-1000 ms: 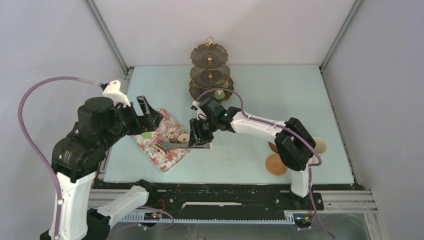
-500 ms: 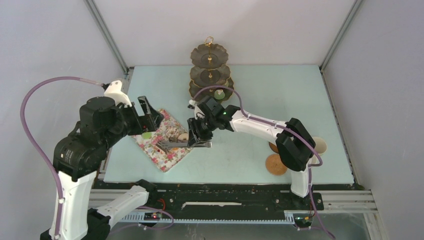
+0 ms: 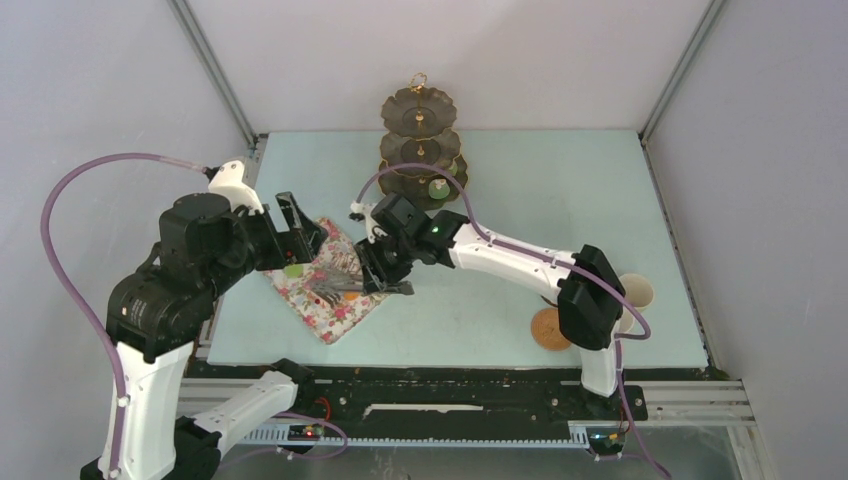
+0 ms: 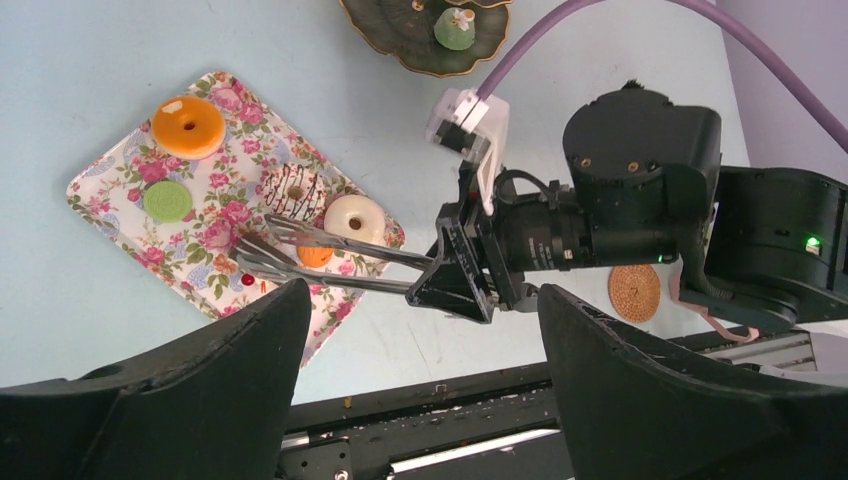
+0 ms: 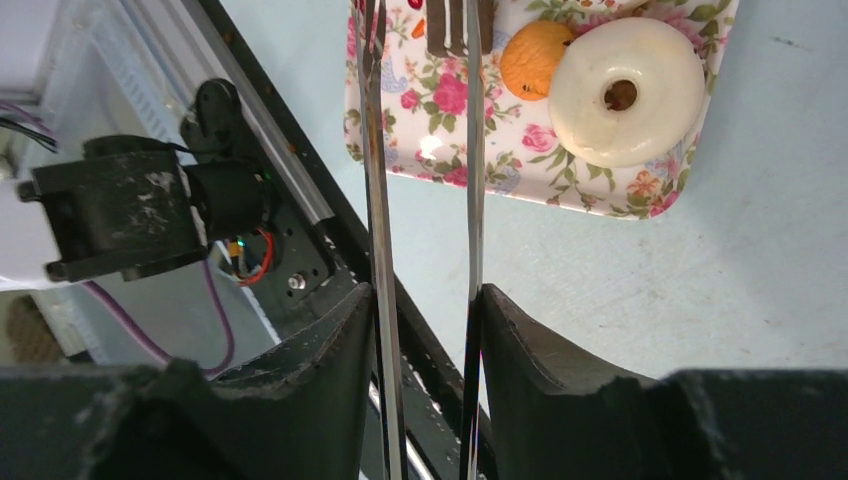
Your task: Serve the afternoon tea
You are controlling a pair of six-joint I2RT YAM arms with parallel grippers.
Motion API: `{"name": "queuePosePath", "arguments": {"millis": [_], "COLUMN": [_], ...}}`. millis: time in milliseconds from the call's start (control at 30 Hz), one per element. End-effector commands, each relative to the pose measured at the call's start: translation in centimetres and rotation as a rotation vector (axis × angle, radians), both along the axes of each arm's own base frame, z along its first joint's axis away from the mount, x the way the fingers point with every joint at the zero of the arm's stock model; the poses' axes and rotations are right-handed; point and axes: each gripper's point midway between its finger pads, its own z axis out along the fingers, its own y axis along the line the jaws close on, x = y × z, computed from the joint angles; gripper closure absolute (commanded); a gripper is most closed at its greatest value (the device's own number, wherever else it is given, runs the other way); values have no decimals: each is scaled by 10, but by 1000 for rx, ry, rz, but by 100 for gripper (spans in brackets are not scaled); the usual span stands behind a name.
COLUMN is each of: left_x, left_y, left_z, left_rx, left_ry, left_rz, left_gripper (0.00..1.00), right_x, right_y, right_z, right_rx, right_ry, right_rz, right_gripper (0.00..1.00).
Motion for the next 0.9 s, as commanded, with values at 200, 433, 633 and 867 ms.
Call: {"name": "queuePosePath", "arguments": {"millis": [200,433,633,867], "left_x": [5,5,6,6], "left_y": [-2,-4,-5,-7], "left_z": [9,9,8,8], "left_rx": [-2,-4,-5,-10], "left_ry": [-27,-22,-17,-14], "left_rz": [-5,-11,-17,-22], "left_gripper": [9,9,9,9], "right_x": [-5,-16,-22,-21], "right_y": [-1,4,6,4], "right_z": [0,-6,-9,-14], "right_rx": [-102,-132,-149,-182], "right_ry": [-189,-233,-257,-284], "right_rz": [56,74,69,39], "right_gripper": [57,57,56,56]}}
